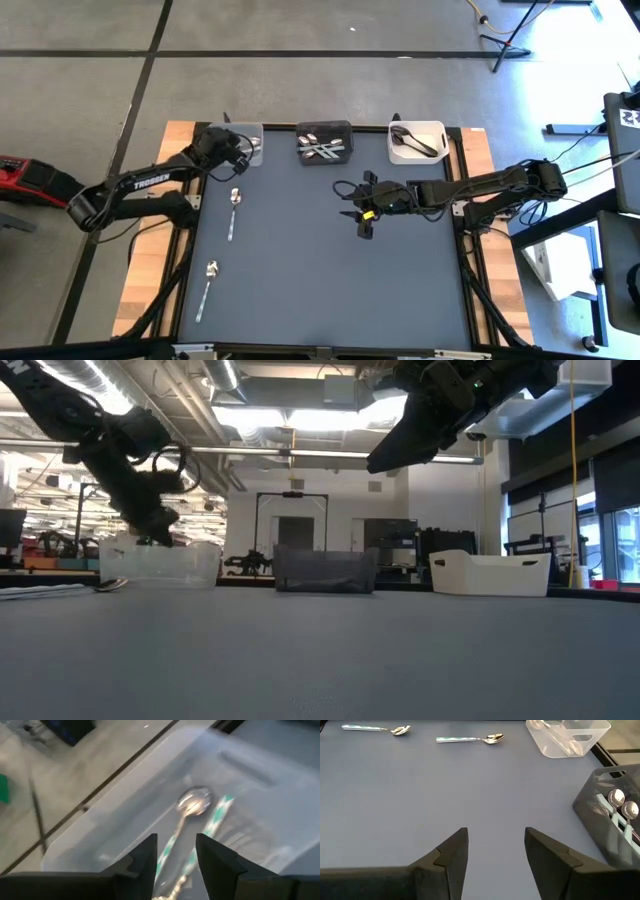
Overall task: Sort silverware by color (type)
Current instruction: Put the green spoon into the transparent bin
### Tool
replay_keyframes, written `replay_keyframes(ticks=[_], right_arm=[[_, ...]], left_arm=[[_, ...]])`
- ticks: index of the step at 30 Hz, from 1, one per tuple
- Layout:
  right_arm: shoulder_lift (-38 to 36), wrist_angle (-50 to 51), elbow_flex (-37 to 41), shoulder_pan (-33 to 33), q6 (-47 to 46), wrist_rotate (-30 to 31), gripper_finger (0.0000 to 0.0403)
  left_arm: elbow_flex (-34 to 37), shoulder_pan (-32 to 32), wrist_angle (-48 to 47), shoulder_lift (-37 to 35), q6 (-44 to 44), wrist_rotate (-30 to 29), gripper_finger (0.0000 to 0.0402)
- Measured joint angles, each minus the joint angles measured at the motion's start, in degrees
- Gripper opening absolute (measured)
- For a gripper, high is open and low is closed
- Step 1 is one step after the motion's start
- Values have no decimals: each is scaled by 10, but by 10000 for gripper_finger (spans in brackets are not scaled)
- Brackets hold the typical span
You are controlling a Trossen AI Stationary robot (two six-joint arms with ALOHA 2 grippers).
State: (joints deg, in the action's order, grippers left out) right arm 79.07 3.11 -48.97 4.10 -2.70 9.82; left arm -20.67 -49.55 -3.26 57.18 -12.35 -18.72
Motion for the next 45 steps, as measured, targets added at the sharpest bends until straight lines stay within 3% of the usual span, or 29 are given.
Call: replay_keyframes(ticks=[7,10,21,27,32,38,45], right_arm=[[0,-2,0,0,1,2,182],[0,-10,0,0,12,11,182],[0,-66,0,0,47,11,182],[0,-65,0,0,49,11,182],[0,-65,0,0,71,11,182],[0,-60,0,0,73,10,182],[0,-62,0,0,79,10,182]], left_arm=[[-41,82,-42,-18,58,98,129],[-45,141,-48,-18,82,108,129],[-45,349,-65,-18,216,31,128],[-45,443,-163,-18,385,-61,128],[-45,513,-229,-18,538,-69,128],[-45,550,-305,-18,658,-97,128],[-45,550,-404,6,764,-68,128]])
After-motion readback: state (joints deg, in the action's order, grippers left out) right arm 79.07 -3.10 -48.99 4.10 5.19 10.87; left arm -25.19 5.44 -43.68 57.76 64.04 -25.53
